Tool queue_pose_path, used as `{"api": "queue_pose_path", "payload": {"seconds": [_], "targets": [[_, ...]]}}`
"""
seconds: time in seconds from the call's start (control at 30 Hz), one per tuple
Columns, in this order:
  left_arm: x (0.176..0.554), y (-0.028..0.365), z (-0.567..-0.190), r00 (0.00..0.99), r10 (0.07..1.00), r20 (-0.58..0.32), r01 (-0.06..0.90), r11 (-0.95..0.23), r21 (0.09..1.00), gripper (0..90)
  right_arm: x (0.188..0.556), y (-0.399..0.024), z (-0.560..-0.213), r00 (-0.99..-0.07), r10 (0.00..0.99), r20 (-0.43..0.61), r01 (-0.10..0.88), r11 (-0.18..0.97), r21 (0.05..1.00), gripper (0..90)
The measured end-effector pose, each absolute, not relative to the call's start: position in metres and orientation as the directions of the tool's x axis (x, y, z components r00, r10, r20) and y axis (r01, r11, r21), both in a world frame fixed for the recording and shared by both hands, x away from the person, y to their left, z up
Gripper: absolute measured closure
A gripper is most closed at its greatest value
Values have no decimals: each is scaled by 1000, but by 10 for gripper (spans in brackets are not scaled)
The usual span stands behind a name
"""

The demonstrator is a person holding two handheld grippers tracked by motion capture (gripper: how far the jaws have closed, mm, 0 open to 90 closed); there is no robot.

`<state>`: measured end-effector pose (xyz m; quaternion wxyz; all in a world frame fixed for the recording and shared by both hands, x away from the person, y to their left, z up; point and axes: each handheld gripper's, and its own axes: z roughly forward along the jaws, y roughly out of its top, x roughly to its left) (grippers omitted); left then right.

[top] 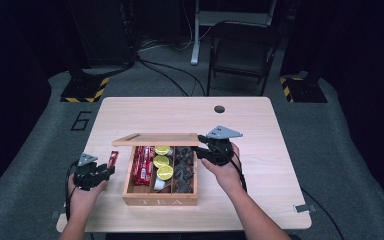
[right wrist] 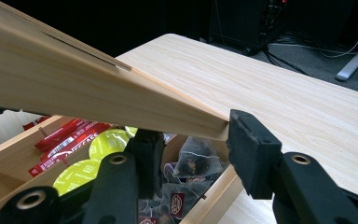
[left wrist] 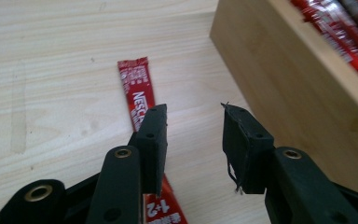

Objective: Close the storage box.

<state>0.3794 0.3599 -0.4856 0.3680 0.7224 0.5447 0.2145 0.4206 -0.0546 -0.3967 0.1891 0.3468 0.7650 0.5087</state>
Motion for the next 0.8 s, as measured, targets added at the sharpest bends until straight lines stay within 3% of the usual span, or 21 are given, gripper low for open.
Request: {"api": "queue_pose_path", "payload": {"seconds": [0.8], "targets": [[358,322,-412,442,892,-99,501,-154,852,569,418,-55,-398,-690,722,59,340,251,906,559]]}}
